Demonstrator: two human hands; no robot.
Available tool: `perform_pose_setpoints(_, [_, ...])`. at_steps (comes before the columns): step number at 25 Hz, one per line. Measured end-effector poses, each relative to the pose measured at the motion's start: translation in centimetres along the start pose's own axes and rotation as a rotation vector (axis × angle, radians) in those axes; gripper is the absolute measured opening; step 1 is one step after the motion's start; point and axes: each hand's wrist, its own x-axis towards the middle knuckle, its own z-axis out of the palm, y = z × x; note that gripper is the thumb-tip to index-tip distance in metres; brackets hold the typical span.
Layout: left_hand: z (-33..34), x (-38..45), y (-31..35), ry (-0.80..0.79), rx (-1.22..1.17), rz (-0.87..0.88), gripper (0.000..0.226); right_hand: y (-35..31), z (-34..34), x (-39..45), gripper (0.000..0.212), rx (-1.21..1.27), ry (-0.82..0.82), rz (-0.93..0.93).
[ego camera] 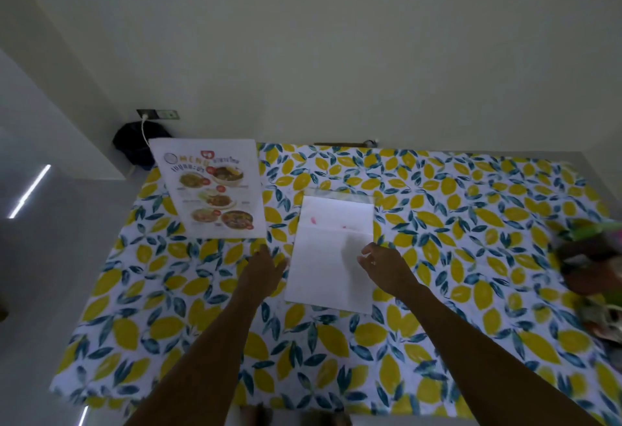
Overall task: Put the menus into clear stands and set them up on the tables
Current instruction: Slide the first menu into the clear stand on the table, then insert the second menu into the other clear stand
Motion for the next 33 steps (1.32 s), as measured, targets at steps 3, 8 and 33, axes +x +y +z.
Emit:
perform_pose_setpoints(3, [4.0,-0.3,1.6,-0.003,0.002,0.025,0.078,3.2,1.1,-0.8,0.032,0.012,-0.066,0.047])
perform_pose_setpoints(8, [5.6,-0.1,2.6,0.047,0.059,0.015,0.068,5.1,2.6,-1.0,0.034,0.114,-0.115,0.149])
perform_pose_setpoints(33, [-6.5,-7.1,2.3,0.146,-0.115,0.411,0.033,3.2,-6.6,-4.7,0.030,0.591,-0.060,-0.041])
